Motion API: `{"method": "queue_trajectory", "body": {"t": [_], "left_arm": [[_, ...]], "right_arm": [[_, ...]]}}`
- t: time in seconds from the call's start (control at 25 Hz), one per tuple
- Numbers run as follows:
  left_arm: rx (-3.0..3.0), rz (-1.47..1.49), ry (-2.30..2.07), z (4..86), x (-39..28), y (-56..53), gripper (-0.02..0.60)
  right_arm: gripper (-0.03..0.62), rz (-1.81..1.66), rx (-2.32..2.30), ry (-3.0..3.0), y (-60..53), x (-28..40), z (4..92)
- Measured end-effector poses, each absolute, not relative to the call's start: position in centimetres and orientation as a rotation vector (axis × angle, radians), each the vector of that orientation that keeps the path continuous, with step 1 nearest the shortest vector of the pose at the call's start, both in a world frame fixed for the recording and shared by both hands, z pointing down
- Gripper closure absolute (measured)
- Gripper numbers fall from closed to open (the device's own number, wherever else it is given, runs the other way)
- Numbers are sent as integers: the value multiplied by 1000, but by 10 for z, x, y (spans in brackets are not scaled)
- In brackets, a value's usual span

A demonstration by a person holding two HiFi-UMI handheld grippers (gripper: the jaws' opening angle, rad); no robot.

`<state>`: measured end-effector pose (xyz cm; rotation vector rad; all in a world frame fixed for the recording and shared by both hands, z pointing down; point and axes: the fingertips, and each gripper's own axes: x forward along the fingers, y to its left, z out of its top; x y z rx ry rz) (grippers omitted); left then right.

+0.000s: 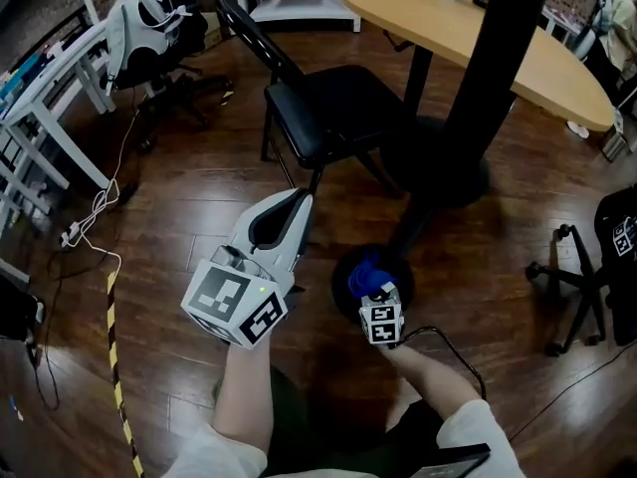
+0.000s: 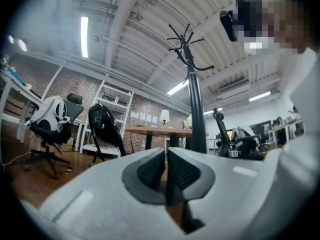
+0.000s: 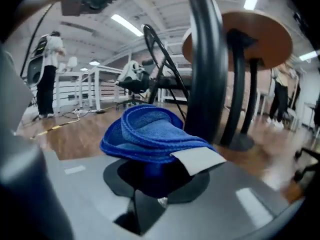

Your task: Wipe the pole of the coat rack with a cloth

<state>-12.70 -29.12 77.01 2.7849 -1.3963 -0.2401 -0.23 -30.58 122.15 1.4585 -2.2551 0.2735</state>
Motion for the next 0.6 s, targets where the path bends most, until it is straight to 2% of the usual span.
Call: {"method": "queue_trajectory", "body": {"t": [0.16,0.28,0.4,0.6], "left_arm": [[2771,-188,-1426,780,-133,-294,568],[2777,-164,-1426,788,-131,-293,568],[2764,-142,-1476,790,-125,-299,568],[2763,-115,-1494,732,-108,-289,568]], "right_arm": [[494,410,1476,-2115,-287,14,1302],[494,410,1494,-2157,-297,16,1281],[494,370,1469,-2351,-304,-2,1164],[494,166,1369,-2743,-238,-22,848]]}}
